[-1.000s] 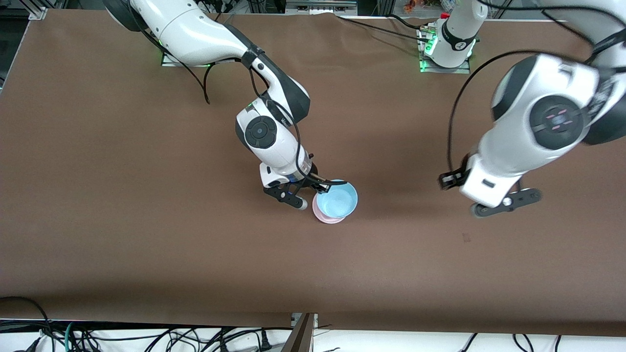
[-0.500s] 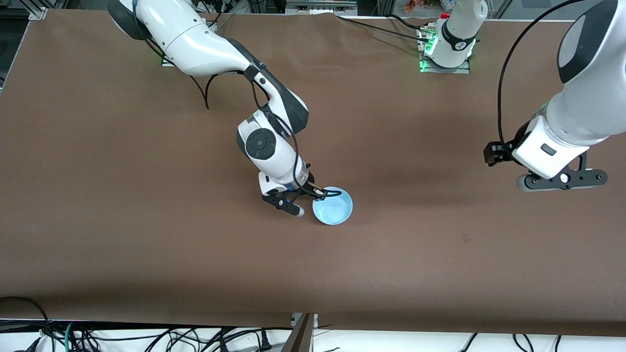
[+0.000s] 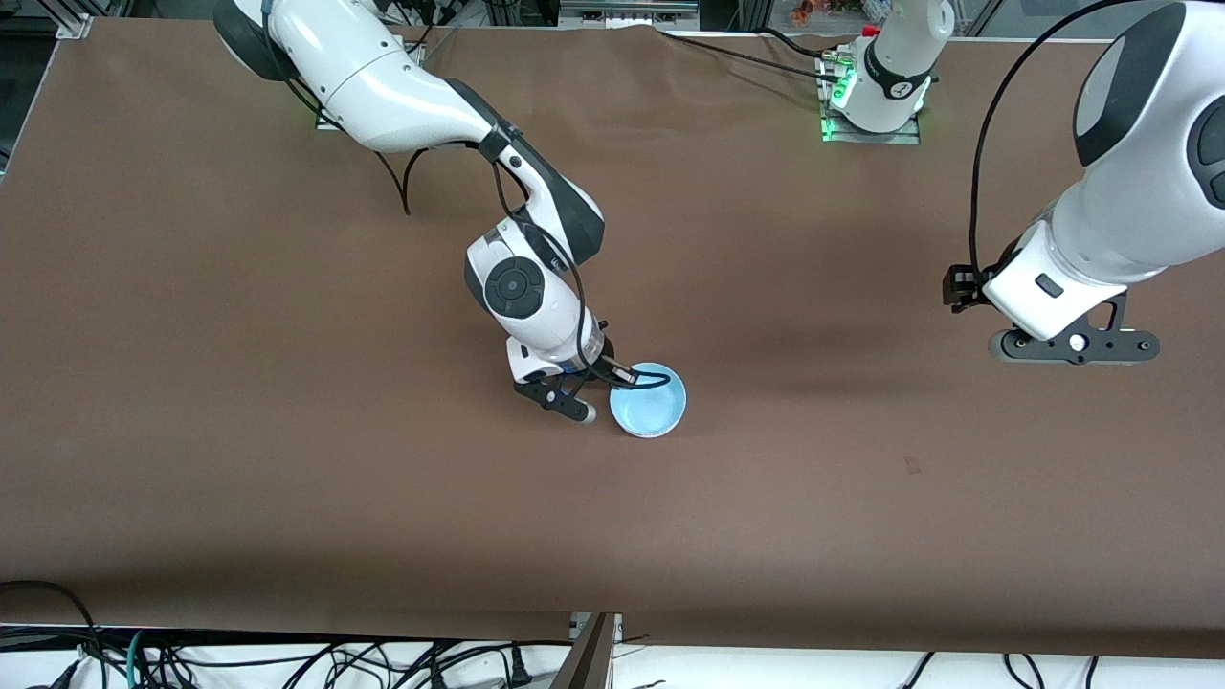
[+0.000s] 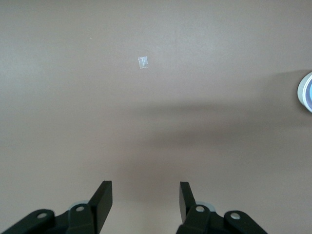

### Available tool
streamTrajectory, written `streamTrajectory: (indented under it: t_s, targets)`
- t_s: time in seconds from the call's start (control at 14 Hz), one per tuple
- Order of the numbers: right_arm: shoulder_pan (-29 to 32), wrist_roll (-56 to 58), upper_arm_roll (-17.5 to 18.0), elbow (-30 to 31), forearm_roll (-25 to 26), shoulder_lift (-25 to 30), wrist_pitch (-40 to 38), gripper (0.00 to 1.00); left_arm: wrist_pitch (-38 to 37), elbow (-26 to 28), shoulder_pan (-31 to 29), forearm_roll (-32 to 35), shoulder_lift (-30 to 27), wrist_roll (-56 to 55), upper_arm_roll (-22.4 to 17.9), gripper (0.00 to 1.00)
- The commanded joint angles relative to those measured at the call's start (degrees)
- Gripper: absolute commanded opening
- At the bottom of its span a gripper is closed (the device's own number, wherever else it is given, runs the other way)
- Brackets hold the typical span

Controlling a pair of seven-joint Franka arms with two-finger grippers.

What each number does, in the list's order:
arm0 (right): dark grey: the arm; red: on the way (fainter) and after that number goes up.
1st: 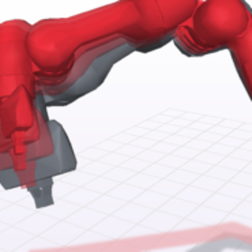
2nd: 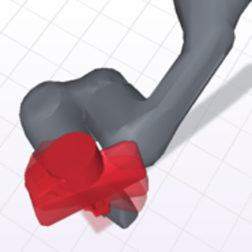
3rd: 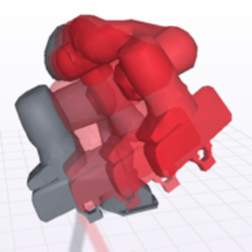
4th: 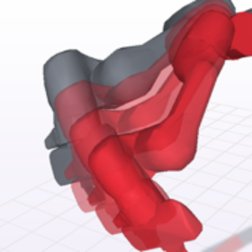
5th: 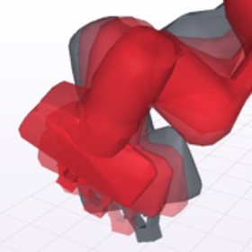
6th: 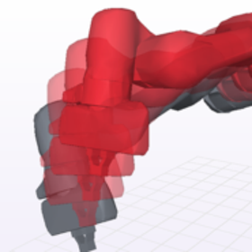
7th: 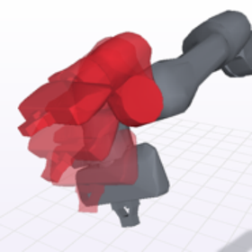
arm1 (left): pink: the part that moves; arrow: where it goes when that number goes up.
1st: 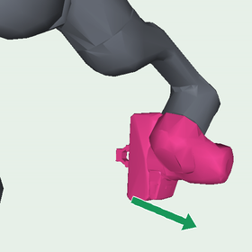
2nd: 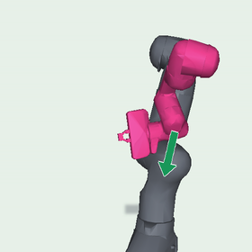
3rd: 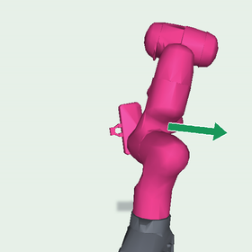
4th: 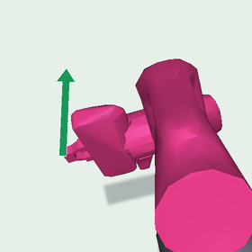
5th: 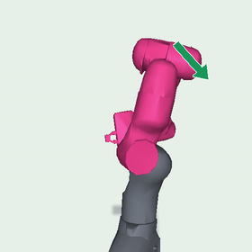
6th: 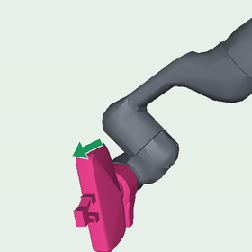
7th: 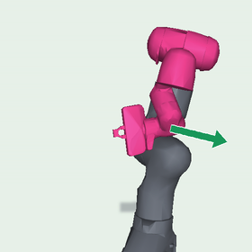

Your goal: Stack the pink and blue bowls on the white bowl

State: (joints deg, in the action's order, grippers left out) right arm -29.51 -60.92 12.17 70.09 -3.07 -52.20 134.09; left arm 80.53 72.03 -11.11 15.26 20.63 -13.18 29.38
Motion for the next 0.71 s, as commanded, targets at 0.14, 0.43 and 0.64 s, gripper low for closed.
streamTrajectory:
  t_s: [0.14, 0.43, 0.64]
  targets:
    - [-0.37, 0.28, 0.05, -2.24, 0.43, -1.06, -1.47, 0.00, 7.87, 13.11, -3.75, -1.11, -9.01, 5.27, 0.15, 0.63]
    - [-0.37, 0.36, 0.05, -2.85, 0.43, -1.24, -0.42, 0.00, 11.58, 18.84, -5.24, -4.35, -12.80, 5.27, 0.07, 0.63]
    - [-0.46, 0.36, 0.05, -3.03, 0.43, -1.59, 0.20, 0.01, 14.47, 24.01, -7.61, -7.17, -16.05, 5.27, 0.07, 0.63]
